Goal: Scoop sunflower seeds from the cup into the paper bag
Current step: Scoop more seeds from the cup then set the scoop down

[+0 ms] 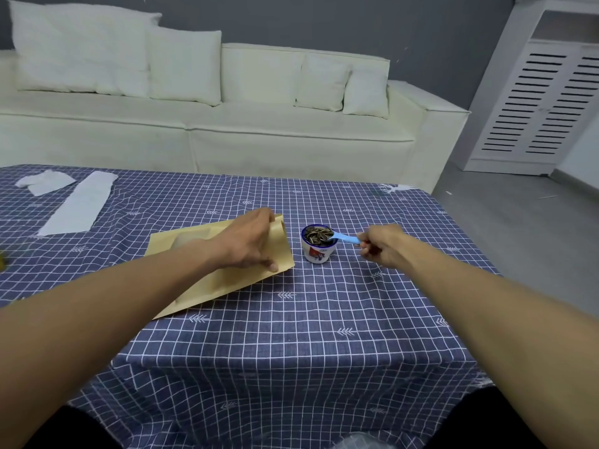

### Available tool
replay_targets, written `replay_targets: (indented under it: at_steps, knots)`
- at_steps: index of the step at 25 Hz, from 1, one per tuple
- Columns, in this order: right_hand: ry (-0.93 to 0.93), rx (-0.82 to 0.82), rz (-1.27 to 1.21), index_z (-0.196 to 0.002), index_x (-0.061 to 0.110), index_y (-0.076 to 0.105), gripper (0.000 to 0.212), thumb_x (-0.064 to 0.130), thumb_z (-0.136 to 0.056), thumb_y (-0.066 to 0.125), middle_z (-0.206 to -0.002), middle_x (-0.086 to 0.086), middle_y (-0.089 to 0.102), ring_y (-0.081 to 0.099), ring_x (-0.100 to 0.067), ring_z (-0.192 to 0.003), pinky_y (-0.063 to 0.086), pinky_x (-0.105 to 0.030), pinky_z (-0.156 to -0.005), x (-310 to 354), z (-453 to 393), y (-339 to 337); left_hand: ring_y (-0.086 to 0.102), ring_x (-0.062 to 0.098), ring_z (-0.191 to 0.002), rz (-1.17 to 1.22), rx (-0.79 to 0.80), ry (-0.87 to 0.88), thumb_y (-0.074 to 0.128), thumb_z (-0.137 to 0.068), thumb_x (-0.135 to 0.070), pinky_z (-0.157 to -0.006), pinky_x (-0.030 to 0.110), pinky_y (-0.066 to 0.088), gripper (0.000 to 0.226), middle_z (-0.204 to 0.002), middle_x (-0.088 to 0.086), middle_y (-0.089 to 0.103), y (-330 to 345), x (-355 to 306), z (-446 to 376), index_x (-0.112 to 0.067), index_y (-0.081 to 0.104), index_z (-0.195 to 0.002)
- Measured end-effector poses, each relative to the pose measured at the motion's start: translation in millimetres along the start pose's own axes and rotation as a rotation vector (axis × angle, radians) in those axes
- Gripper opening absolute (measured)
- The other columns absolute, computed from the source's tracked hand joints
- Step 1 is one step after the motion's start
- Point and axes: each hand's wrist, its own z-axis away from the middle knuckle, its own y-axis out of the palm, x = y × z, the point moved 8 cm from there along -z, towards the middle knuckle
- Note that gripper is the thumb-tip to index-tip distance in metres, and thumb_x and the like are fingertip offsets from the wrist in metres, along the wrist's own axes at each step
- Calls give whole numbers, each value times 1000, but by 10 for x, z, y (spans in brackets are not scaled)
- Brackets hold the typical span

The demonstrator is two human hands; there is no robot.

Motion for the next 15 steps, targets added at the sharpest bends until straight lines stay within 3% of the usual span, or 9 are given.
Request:
replay_targets:
  at_steps: [10, 13, 15]
  knots:
    - [-19, -22, -45, -114, -10, 61, 22, -5, -95, 52, -72, -15, 57, 44, -12, -51, 42, -18, -31, 45, 50, -77, 48, 25, -105, -62, -71, -12, 89, -58, -46, -90, 35, 40, 87, -123, 9, 53, -66, 32, -22, -8, 44, -122]
    - [-95, -86, 42, -118, -9, 59, 25, -2, -94, 55, -83, -17, 61, 47, -15, -49, 46, -24, -43, 140, 114, -38, 49, 24, -102, -78, -79, -18, 89, -56, -48, -90, 37, 40, 85, -120, 8, 54, -56, 29, -44, -10, 45, -118]
    - [-254, -100, 213, -112, -8, 62, 24, 4, -92, 60, -89, -20, 65, 54, -19, -50, 52, -33, -50, 317, 256, 200, 48, 25, -103, -80, -83, -10, 89, -56, -48, -90, 37, 39, 85, -120, 8, 53, -54, 20, -53, -9, 45, -117]
